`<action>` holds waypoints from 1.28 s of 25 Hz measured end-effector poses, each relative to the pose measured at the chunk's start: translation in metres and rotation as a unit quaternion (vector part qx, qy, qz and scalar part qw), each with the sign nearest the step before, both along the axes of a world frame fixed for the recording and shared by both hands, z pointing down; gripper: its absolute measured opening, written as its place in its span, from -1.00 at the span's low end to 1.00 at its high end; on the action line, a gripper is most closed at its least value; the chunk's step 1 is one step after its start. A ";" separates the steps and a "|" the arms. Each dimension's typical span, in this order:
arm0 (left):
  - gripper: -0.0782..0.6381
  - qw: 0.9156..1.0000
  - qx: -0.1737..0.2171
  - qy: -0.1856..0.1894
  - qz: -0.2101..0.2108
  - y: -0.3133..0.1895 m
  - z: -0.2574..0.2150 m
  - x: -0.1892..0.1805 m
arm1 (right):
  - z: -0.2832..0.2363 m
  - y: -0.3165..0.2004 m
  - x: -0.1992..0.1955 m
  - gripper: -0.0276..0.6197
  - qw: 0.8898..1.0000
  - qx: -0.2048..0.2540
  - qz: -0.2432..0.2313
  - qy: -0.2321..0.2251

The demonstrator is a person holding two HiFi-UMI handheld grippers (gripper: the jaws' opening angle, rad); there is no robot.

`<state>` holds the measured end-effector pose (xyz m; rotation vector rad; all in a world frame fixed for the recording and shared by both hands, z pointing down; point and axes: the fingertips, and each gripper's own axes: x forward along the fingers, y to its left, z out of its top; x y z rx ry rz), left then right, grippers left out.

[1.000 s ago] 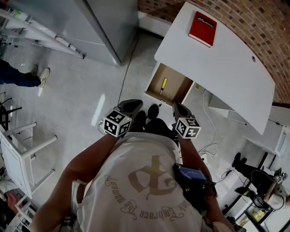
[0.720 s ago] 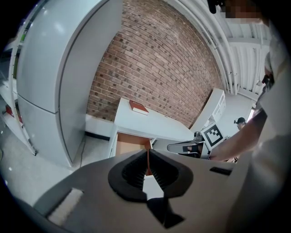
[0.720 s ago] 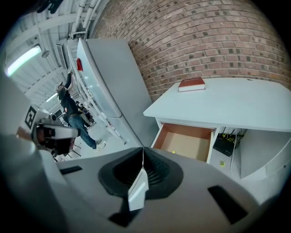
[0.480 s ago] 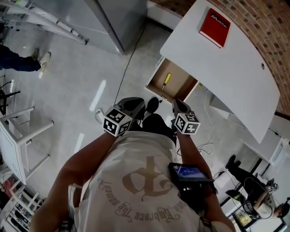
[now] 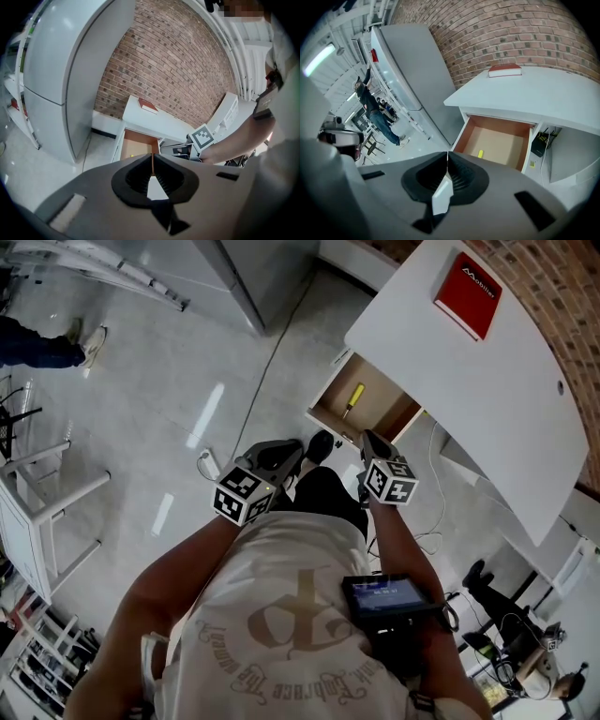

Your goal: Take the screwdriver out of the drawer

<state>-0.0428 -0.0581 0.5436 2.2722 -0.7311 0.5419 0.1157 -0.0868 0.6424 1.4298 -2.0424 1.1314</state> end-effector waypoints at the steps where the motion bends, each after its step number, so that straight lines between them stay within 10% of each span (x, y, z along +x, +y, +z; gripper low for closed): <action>1: -0.74 1.000 -0.001 0.000 -0.004 -0.001 0.002 -0.001 | 0.003 -0.002 0.000 -0.90 1.000 -0.002 0.001 -0.001; 32: -0.74 0.998 -0.047 -0.020 -0.046 -0.026 0.048 -0.013 | 0.090 -0.063 0.012 -0.74 0.997 -0.065 0.051 0.004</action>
